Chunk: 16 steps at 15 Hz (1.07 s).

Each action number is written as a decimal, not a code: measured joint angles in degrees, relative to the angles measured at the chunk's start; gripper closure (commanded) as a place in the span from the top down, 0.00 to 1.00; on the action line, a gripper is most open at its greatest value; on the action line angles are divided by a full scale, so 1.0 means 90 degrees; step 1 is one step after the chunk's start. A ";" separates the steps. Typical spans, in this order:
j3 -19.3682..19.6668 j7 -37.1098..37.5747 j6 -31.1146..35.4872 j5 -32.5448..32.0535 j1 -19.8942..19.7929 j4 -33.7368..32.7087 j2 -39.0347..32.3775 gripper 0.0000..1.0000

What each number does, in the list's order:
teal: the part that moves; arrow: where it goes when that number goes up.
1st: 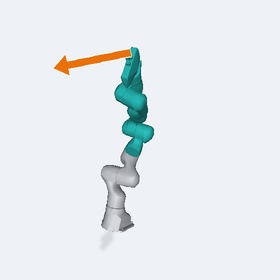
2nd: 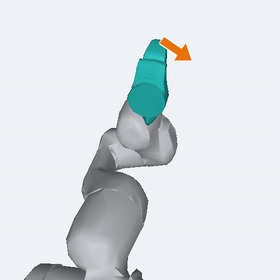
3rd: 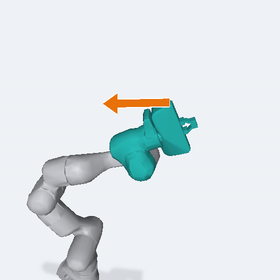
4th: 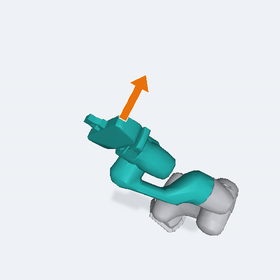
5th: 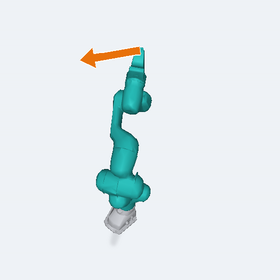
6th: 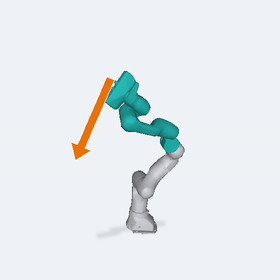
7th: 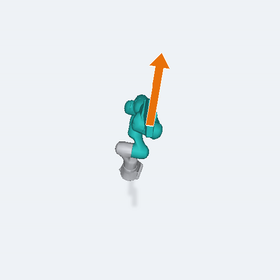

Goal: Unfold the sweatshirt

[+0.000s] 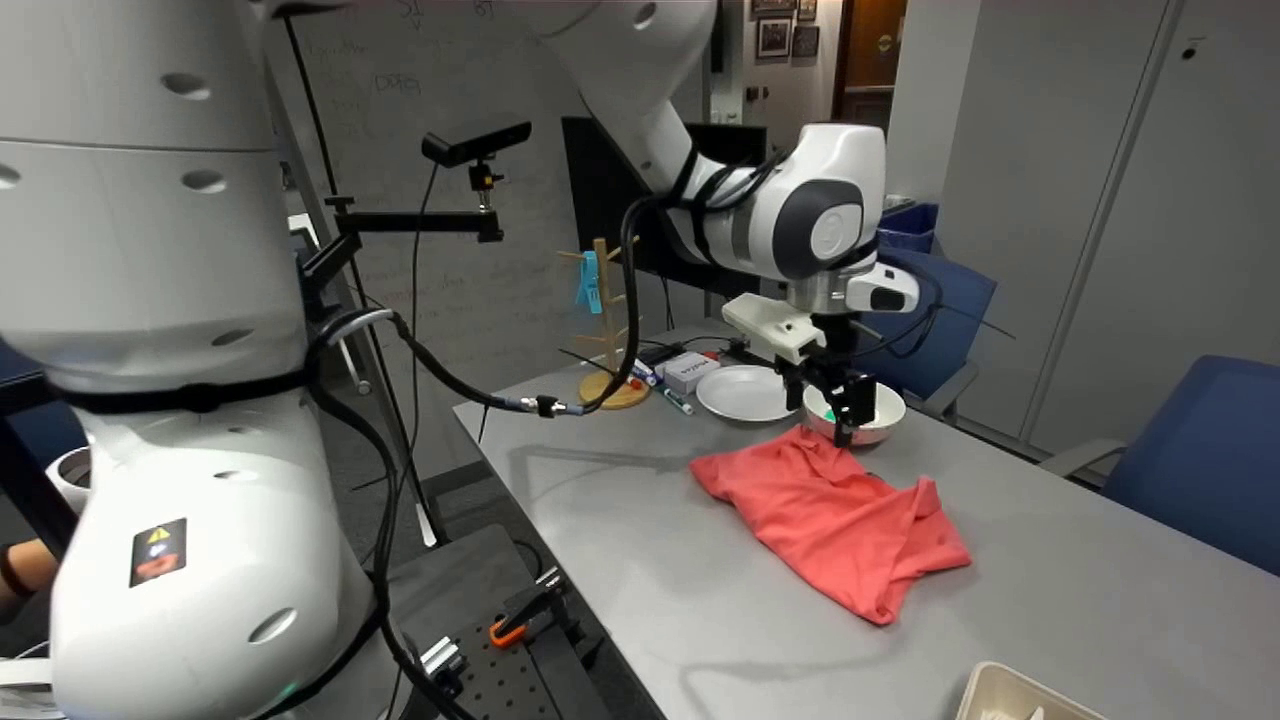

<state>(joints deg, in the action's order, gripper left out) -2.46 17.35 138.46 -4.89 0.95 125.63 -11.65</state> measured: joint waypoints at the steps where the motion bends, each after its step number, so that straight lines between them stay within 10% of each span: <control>1: 0.0020 0.0133 0.0154 -0.0041 0.0034 -0.0133 -0.0294 1.00; 16: 0.0687 0.0644 0.0567 -0.0529 0.0566 -0.1818 -0.2056 1.00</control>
<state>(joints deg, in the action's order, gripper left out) 3.72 23.15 143.56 -9.65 6.04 109.26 -30.15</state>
